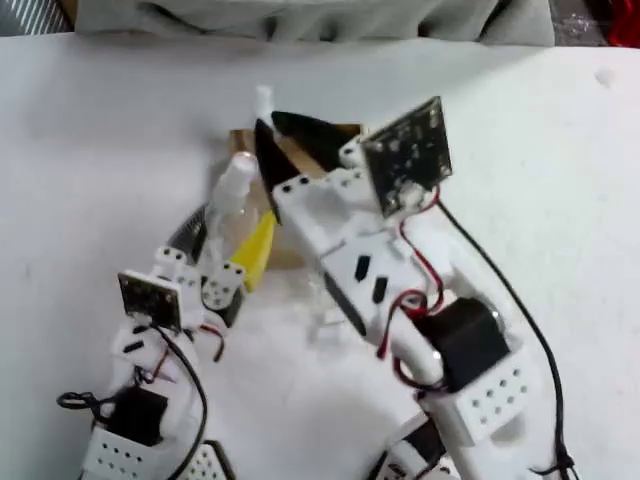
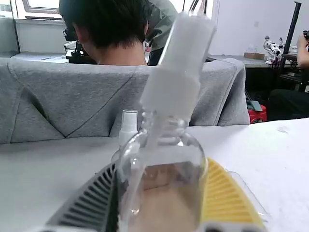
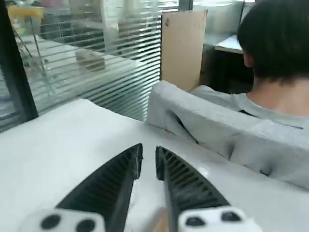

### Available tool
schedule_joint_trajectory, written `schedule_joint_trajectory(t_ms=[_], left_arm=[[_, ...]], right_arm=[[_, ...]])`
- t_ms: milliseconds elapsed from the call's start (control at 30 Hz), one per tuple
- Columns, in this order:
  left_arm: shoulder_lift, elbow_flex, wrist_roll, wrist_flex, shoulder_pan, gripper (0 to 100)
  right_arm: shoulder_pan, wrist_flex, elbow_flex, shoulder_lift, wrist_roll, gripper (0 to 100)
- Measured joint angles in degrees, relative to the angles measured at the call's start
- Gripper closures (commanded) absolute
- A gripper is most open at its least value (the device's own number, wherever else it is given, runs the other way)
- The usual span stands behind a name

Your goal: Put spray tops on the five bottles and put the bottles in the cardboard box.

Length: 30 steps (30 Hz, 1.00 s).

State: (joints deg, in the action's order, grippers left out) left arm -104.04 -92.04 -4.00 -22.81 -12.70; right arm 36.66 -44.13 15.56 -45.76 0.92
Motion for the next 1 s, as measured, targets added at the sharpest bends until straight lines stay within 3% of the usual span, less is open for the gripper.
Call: schedule_joint_trajectory(t_ms=[300,667,1000], left_arm=[[0.0,0.0,0.0,0.0,0.0,98],[0.0,-0.1,-0.3,0.0,0.3,98],[0.0,-0.1,-0.1,0.0,0.1,98]], right_arm=[[-0.7,0.0,0.0,8.6,-0.2,98.2],[4.6,-4.4,-1.2,8.4,-0.4,98.1],[2.5,-3.1,-1.1,4.1,-0.4,98.1]])
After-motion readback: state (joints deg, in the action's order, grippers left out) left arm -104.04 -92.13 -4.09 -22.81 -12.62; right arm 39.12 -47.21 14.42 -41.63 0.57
